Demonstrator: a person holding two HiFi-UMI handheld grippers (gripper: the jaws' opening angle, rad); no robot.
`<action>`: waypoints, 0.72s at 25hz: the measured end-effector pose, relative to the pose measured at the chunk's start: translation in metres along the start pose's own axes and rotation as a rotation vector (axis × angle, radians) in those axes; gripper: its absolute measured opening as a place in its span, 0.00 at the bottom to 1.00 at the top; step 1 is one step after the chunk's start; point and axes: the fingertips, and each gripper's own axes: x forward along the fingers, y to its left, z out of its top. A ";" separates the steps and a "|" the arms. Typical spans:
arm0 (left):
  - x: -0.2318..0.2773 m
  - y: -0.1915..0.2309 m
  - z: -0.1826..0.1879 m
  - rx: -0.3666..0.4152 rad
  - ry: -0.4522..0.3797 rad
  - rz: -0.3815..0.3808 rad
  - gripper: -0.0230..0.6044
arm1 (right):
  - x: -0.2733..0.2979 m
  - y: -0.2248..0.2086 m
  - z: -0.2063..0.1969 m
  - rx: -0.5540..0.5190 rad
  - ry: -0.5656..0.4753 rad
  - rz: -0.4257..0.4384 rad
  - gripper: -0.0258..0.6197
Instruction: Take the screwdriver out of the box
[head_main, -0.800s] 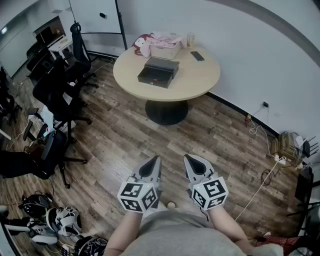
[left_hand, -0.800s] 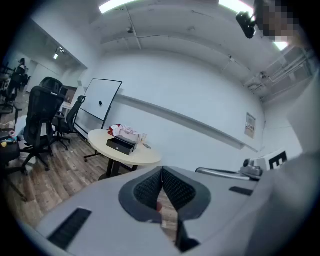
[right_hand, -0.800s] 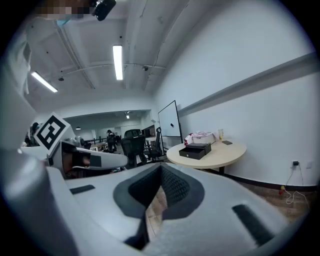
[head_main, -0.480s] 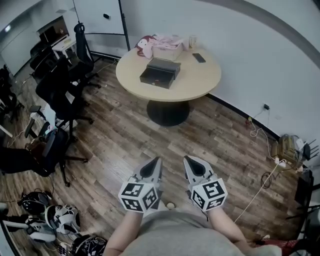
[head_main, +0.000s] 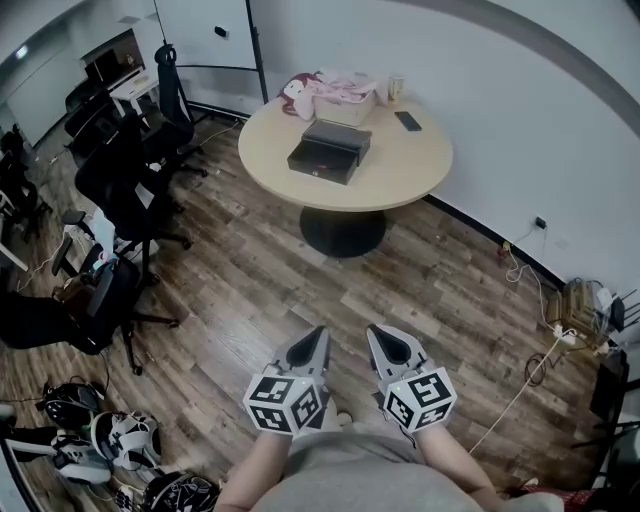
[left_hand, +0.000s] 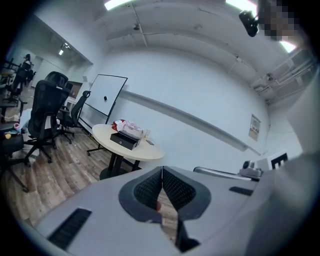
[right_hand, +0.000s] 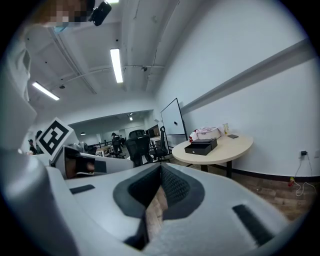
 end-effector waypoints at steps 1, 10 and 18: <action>0.004 0.004 0.001 -0.004 0.001 -0.002 0.04 | 0.006 -0.002 0.000 0.000 0.007 0.000 0.04; 0.067 0.061 0.039 -0.019 0.006 -0.015 0.04 | 0.094 -0.031 0.017 0.002 0.030 -0.012 0.04; 0.121 0.122 0.094 -0.013 0.015 -0.040 0.04 | 0.182 -0.054 0.056 -0.003 0.012 -0.044 0.04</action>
